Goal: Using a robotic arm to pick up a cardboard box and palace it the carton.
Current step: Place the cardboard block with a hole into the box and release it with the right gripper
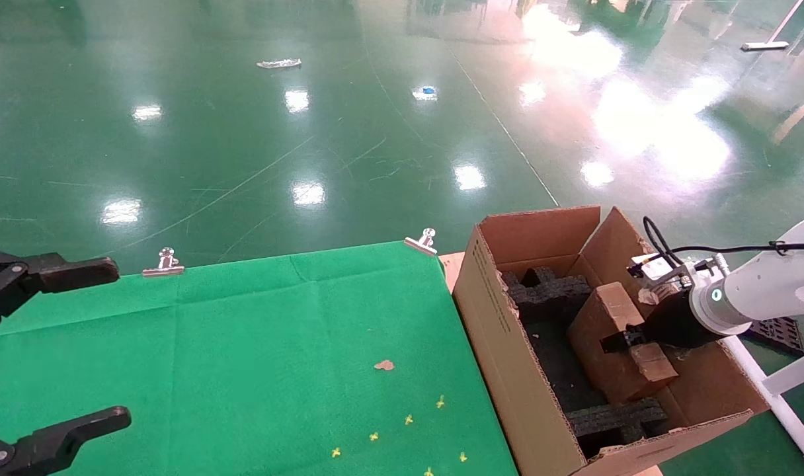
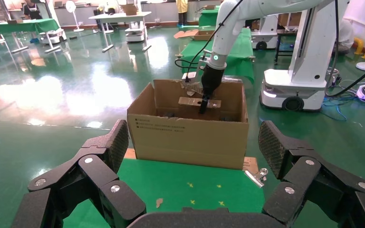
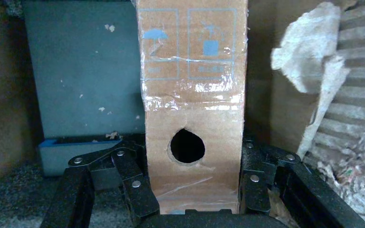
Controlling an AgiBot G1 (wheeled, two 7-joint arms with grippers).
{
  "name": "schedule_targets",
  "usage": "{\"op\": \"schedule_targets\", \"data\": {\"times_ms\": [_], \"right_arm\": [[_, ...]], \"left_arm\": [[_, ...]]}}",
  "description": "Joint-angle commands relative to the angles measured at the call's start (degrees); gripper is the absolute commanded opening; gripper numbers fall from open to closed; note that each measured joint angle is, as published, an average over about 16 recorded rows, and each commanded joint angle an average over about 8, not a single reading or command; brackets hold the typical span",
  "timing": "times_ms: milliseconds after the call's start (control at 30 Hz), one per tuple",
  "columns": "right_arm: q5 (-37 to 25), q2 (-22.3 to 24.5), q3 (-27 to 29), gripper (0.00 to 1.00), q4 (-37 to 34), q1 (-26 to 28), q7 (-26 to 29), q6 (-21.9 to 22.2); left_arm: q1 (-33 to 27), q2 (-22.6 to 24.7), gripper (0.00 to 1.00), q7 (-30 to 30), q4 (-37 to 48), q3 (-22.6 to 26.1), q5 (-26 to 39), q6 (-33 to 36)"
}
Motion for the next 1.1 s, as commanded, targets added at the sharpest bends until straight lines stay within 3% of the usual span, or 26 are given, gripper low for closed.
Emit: {"op": "schedule_targets", "data": {"times_ms": [33,100,833,1100], "right_arm": [[0.7,-0.5,0.4,0.75,-1.4,-0.7,-1.2,0.3],[0.9,-1.0,0.5,1.00,-2.6,-0.5,-2.2,-0.1],[1.5,-4.1,1.1,1.00,-9.7,1.2,-7.1,-3.4],[2.2,-3.2,2.2,1.00,-8.5,7.9,-10.0,-5.4]], "left_arm": [[0.0,0.0,1.00,0.0,0.0,0.0,0.0,0.0],[0.0,0.0,1.00,0.0,0.0,0.0,0.0,0.0],[0.0,0.0,1.00,0.0,0.0,0.1,-0.1,0.0],[0.0,0.0,1.00,0.1,0.0,0.1,-0.1,0.0]]}}
